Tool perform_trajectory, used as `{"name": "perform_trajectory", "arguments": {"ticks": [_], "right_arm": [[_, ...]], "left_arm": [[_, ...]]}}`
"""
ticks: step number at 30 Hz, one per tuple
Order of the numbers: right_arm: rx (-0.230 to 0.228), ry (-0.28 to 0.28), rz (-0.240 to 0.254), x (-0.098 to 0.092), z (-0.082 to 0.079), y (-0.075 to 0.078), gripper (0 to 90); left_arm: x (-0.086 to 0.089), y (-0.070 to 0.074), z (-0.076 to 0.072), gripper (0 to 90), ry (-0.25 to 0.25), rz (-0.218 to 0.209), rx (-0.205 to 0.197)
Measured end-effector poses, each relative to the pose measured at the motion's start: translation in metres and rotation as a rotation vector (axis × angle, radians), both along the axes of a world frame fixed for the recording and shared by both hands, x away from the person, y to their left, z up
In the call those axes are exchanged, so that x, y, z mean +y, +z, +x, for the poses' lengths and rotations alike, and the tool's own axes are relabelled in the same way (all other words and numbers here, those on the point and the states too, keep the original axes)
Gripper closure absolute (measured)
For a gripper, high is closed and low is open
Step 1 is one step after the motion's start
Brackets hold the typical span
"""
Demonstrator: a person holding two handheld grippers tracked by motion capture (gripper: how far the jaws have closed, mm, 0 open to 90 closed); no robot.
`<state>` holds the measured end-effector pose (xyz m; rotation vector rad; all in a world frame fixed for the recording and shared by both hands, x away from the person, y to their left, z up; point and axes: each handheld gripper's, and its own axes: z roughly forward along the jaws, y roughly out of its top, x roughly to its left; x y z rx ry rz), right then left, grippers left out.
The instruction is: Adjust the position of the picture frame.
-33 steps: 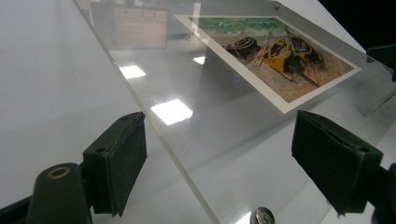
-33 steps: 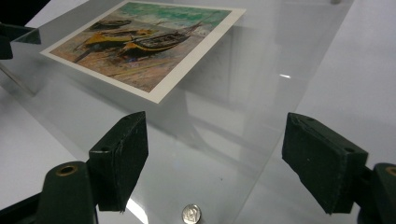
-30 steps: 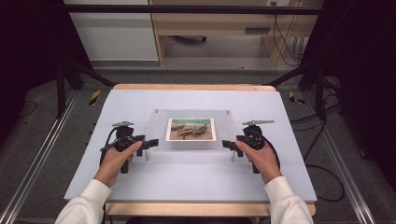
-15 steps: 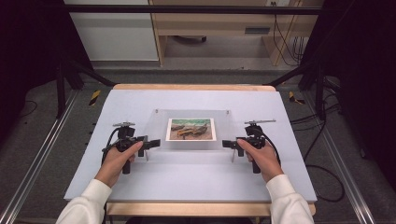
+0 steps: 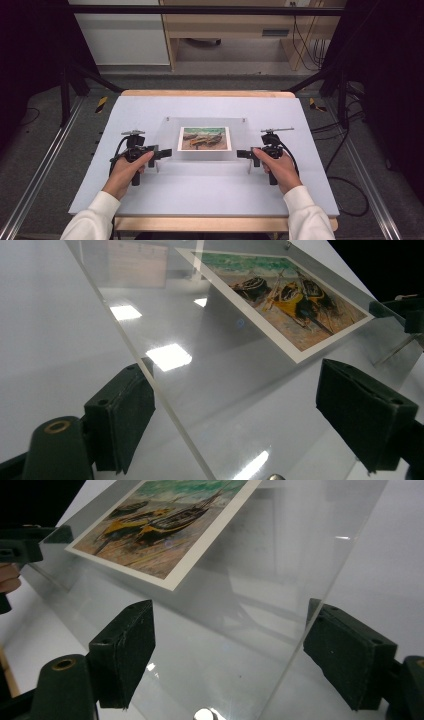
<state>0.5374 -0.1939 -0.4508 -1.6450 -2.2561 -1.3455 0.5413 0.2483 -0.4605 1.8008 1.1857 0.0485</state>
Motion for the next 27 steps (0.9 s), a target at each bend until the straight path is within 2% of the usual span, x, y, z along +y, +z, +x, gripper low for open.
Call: {"name": "perform_trajectory", "arguments": {"ticks": [12,27], "right_arm": [[-0.018,-0.004,-0.015,0.0009,-0.0020,0.0007,22.7],[-0.062,-0.010,-0.034,0.0014,-0.0087,0.0028,24.7]], "left_arm": [[0.0003,0.0029,0.0006,19.1,0.015,0.023,0.013],[-0.0007,0.0072,-0.0041,20.0,0.012,0.048,-0.008]]}}
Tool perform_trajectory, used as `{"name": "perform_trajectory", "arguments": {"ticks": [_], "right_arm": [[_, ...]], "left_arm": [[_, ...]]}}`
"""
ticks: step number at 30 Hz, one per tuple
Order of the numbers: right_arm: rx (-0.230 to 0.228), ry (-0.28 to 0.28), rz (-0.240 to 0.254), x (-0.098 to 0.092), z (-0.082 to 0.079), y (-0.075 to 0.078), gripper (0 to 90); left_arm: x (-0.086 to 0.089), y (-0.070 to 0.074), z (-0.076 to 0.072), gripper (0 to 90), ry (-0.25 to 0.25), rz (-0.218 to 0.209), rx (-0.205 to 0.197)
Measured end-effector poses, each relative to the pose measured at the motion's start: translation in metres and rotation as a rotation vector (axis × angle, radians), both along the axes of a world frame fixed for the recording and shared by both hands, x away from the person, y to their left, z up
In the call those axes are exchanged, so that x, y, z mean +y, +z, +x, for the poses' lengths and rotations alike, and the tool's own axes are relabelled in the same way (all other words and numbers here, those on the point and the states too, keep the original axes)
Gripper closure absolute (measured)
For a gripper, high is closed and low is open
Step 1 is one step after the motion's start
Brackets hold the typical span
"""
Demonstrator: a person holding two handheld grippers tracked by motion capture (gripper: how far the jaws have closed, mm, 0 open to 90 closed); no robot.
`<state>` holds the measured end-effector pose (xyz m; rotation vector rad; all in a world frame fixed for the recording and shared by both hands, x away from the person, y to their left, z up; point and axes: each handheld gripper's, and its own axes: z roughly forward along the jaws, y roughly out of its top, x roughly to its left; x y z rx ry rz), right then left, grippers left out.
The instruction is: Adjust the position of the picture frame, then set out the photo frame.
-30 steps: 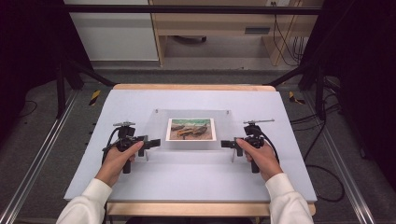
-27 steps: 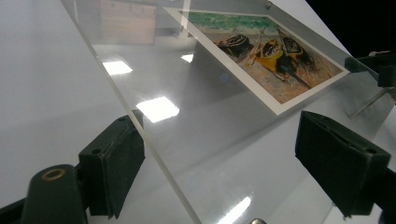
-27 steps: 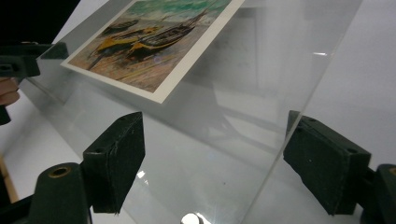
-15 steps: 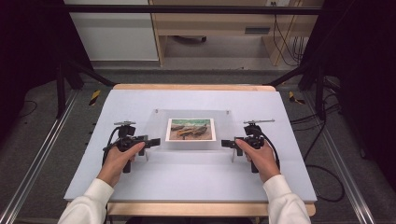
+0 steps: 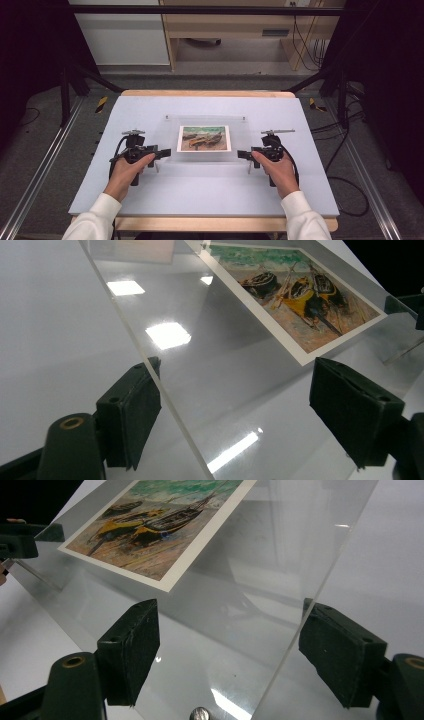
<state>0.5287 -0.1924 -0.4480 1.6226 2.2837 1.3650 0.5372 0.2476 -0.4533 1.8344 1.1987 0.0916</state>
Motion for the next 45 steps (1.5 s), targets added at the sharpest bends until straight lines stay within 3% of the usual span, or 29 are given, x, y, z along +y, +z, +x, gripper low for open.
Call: {"name": "perform_trajectory", "arguments": {"ticks": [17,21,31,36,45], "right_arm": [[-0.039,0.004,-0.029,0.002,-0.007,0.004,26.4],[-0.061,0.008,-0.055,0.003,-0.013,0.007,26.7],[-0.120,0.011,-0.076,0.003,-0.026,0.010,30.2],[-0.160,0.010,-0.095,0.004,-0.034,0.010,31.5],[-0.188,-0.008,-0.077,0.001,-0.041,0.010,37.4]], "left_arm": [[-0.002,0.007,-0.007,20.2,-0.010,0.049,-0.030],[-0.003,0.010,-0.013,21.4,-0.003,0.065,-0.055],[-0.001,0.011,-0.026,30.0,0.022,0.052,-0.102],[0.002,0.009,-0.034,34.2,0.052,0.025,-0.128],[0.003,0.011,-0.041,37.8,0.053,0.032,-0.129]]}}
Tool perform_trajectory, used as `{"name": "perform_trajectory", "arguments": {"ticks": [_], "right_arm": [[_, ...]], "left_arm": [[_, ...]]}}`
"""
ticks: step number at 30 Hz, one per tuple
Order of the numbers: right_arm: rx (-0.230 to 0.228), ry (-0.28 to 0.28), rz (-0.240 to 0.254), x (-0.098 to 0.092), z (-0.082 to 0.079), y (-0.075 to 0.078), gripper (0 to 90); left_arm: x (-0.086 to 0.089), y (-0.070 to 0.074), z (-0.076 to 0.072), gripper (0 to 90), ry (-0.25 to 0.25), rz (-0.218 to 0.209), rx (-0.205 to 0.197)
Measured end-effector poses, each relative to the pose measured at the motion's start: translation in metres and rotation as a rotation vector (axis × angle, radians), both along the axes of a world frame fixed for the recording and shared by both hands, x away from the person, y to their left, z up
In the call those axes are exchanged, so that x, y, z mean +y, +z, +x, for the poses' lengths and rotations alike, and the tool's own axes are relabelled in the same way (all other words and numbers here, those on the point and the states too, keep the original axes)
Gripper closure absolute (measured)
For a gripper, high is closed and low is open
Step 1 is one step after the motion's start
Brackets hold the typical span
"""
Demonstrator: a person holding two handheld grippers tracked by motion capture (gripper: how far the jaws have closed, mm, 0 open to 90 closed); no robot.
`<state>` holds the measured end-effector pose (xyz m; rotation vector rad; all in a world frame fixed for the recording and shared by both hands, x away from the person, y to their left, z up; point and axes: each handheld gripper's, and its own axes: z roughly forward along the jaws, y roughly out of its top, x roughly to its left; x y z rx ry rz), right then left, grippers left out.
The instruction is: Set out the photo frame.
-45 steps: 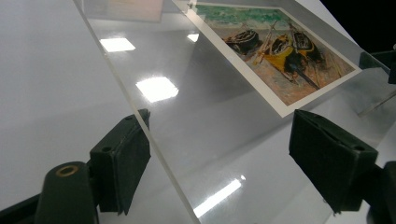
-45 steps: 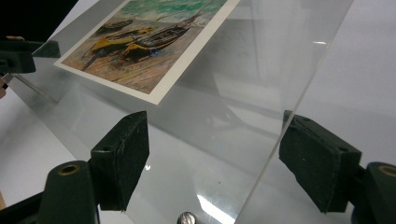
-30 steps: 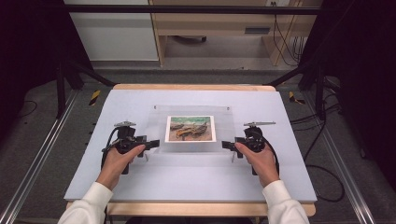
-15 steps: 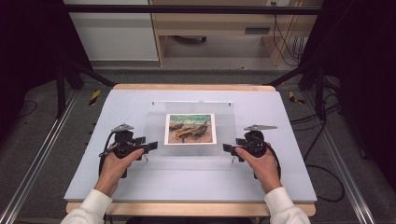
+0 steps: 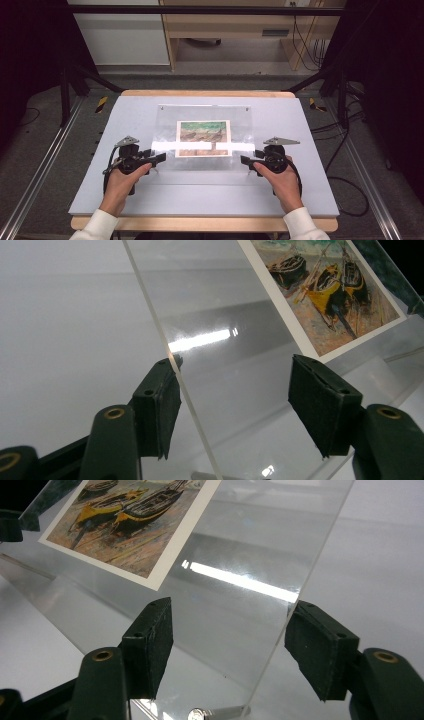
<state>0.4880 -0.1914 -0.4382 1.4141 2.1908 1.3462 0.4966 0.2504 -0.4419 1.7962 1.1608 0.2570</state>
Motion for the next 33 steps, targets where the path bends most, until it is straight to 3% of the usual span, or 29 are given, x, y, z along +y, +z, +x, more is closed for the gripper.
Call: {"name": "perform_trajectory", "arguments": {"ticks": [13,33], "right_arm": [[-0.067,-0.015,-0.029,0.001,-0.016,0.000,40.4],[-0.084,-0.021,-0.034,-0.001,-0.024,0.001,46.7]], "left_arm": [[-0.001,0.005,-0.013,40.0,-0.013,0.051,-0.028],[0.000,0.006,-0.021,43.8,-0.021,0.069,-0.045]]}}
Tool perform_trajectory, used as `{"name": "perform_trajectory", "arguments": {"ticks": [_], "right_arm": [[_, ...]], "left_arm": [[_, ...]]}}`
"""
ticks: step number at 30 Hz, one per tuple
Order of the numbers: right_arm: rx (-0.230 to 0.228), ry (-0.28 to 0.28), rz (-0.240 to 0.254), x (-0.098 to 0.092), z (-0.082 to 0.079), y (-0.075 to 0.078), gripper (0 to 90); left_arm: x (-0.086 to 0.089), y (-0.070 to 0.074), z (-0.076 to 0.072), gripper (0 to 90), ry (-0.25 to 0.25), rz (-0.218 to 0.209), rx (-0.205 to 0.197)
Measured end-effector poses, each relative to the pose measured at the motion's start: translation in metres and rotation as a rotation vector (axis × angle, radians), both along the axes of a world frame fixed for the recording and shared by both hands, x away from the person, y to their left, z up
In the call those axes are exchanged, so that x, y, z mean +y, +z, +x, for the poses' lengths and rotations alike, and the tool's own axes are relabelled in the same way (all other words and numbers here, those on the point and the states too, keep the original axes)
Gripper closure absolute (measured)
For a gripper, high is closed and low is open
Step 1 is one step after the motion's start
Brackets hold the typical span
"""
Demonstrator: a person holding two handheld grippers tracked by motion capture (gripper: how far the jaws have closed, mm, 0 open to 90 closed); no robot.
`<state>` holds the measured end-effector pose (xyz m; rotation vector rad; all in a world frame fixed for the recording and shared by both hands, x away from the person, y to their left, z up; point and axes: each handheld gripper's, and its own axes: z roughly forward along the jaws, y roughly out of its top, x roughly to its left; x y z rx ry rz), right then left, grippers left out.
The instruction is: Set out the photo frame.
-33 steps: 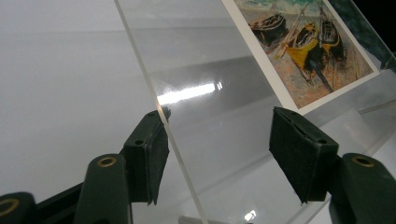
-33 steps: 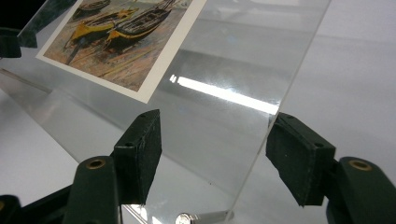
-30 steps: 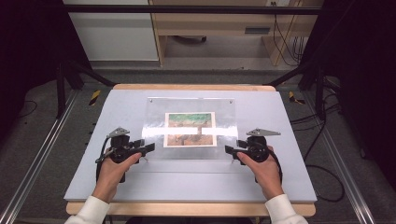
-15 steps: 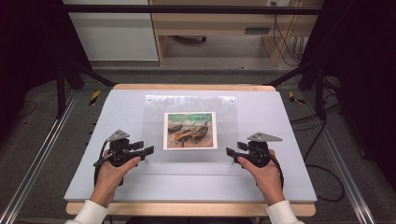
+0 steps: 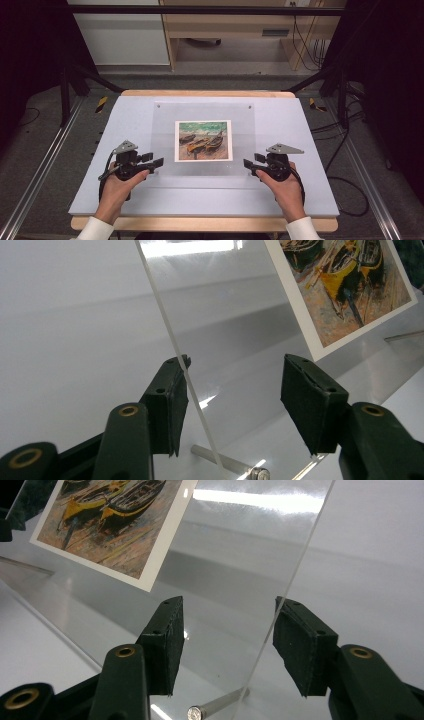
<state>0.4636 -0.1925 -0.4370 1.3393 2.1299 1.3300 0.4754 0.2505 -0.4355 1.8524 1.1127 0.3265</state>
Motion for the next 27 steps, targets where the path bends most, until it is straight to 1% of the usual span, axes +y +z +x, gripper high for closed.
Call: {"name": "perform_trajectory", "arguments": {"ticks": [4,6,10,13,16,19,20,24,27], "right_arm": [[0.002,-0.003,-0.004,0.000,-0.001,0.000,46.8],[-0.002,-0.001,-0.008,0.001,-0.002,0.001,47.2],[-0.008,-0.005,-0.003,0.000,-0.005,0.000,49.3],[-0.016,-0.004,-0.009,-0.001,-0.007,0.000,49.9],[-0.021,-0.003,-0.023,0.000,-0.010,0.001,51.2],[-0.025,-0.004,-0.022,0.000,-0.012,0.001,52.2],[-0.025,-0.004,-0.025,-0.001,-0.014,0.001,53.2],[-0.033,-0.004,-0.033,-0.001,-0.017,0.001,54.3],[-0.039,-0.004,-0.041,-0.001,-0.020,0.001,55.8]], "left_arm": [[-0.001,0.000,-0.001,43.8,0.002,0.001,0.000],[0.000,0.000,-0.002,44.0,-0.002,0.010,-0.009],[0.000,0.001,-0.005,45.0,-0.013,0.020,-0.013],[0.001,0.001,-0.007,45.7,-0.016,0.025,-0.019],[0.002,0.000,-0.011,47.6,-0.014,0.020,-0.027],[0.002,0.000,-0.013,48.6,-0.012,0.016,-0.030],[0.002,0.000,-0.015,49.2,-0.012,0.020,-0.037],[0.002,0.000,-0.018,50.3,-0.013,0.025,-0.041],[0.003,-0.001,-0.021,52.2,-0.011,0.022,-0.050]]}}
